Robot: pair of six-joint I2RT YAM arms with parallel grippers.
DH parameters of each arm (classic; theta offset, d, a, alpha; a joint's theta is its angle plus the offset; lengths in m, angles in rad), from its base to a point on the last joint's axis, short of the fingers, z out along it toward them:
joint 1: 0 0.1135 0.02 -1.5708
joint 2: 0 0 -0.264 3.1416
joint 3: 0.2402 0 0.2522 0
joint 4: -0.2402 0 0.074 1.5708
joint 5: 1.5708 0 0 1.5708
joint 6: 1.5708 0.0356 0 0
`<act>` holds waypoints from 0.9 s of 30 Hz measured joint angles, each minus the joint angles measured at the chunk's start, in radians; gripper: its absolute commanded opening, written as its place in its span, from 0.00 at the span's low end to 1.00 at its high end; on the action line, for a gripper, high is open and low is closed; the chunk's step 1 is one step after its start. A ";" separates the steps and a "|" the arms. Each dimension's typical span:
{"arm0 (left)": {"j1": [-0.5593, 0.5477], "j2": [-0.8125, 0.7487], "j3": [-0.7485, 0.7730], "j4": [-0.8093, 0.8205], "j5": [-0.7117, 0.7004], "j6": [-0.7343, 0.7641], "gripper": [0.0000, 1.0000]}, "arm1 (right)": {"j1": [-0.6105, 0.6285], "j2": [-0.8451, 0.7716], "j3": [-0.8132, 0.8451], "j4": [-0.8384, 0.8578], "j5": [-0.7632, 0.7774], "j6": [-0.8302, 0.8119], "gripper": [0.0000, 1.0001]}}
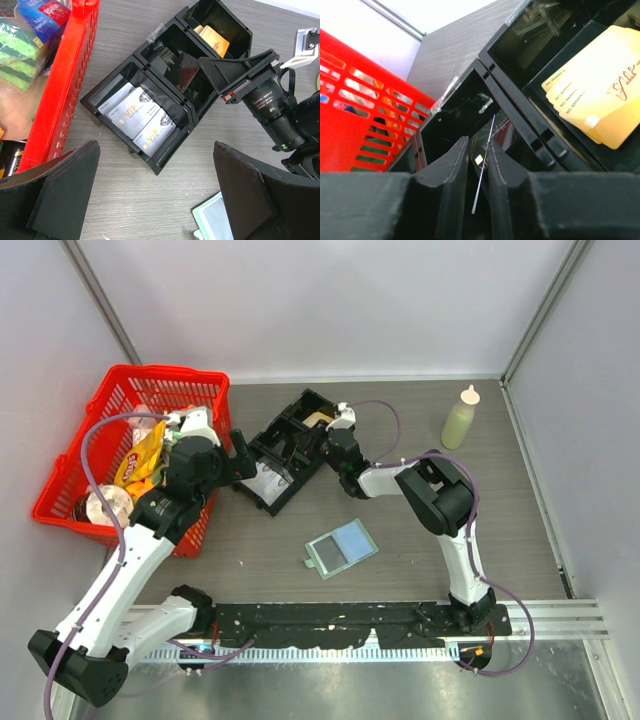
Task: Take the credit cards out of the card holder
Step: Place the credit card in the storage box.
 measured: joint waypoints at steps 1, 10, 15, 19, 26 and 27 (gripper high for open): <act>0.001 0.000 -0.002 0.000 0.001 0.000 1.00 | 0.008 -0.002 -0.005 0.005 0.015 -0.008 0.38; 0.002 0.000 -0.006 0.006 0.048 0.000 1.00 | 0.007 -0.240 -0.215 -0.085 0.119 -0.159 0.62; -0.011 0.011 -0.007 0.009 0.117 -0.021 1.00 | 0.007 -0.495 -0.256 -0.219 0.121 -0.245 0.71; -0.111 0.021 -0.029 0.019 0.132 -0.074 1.00 | 0.039 -0.675 -0.299 -0.336 0.116 -0.313 0.75; -0.347 0.051 -0.170 0.050 0.125 -0.242 0.99 | 0.146 -0.897 -0.473 -0.581 0.119 -0.396 0.78; -0.372 0.059 -0.199 0.055 0.123 -0.268 1.00 | 0.164 -0.916 -0.491 -0.615 0.122 -0.404 0.78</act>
